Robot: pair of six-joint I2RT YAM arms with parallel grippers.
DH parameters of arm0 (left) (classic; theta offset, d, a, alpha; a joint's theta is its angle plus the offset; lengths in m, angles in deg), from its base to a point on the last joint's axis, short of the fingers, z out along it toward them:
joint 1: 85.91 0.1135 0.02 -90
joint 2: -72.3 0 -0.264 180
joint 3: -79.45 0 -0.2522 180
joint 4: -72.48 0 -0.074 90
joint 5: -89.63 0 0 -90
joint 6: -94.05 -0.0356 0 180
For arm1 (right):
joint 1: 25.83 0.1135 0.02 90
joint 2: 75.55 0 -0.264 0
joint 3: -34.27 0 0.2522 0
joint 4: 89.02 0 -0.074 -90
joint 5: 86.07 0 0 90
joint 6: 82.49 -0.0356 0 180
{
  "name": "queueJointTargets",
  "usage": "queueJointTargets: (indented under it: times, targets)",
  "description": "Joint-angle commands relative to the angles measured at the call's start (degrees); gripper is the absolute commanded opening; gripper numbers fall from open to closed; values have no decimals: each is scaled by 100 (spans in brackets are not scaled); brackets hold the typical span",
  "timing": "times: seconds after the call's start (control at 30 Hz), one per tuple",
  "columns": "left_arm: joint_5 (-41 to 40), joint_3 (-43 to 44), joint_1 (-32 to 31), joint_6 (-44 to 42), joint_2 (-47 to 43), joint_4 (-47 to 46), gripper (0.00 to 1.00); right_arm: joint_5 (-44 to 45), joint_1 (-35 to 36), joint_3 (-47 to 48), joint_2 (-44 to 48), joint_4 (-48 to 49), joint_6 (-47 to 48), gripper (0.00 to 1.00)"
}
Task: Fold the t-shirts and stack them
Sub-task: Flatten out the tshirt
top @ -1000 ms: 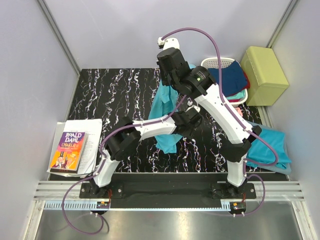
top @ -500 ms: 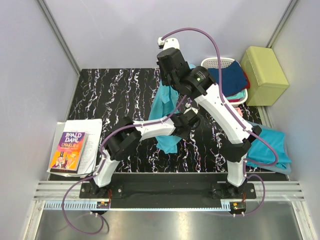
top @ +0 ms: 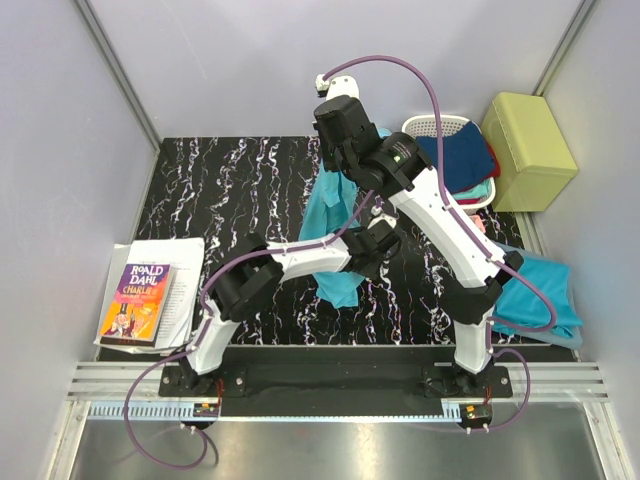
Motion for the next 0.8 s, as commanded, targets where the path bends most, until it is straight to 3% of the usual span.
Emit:
queueJointTargets:
  times: [0.0,0.1,0.17,0.23,0.5,0.77]
  targets:
    - [213,-189,-16,68,105,117,34,-77,-8,-10,114,150,-89,0]
    - [213,-224,-25,77,123,125,21,-68,-8,-19,123,150,-89,0]
    - [178,-303,-25,86,62,125,6,-69,-8,-10,123,150,-89,0]
    - [99,-408,-25,94,-35,125,0,-86,-17,25,96,150,-89,0]
    - [-524,-979,-25,138,-1062,283,0,98,-26,148,149,158,-45,0]
    - [-1218,-1481,-192,217,-3523,1047,0,309,-149,341,193,176,16,0]
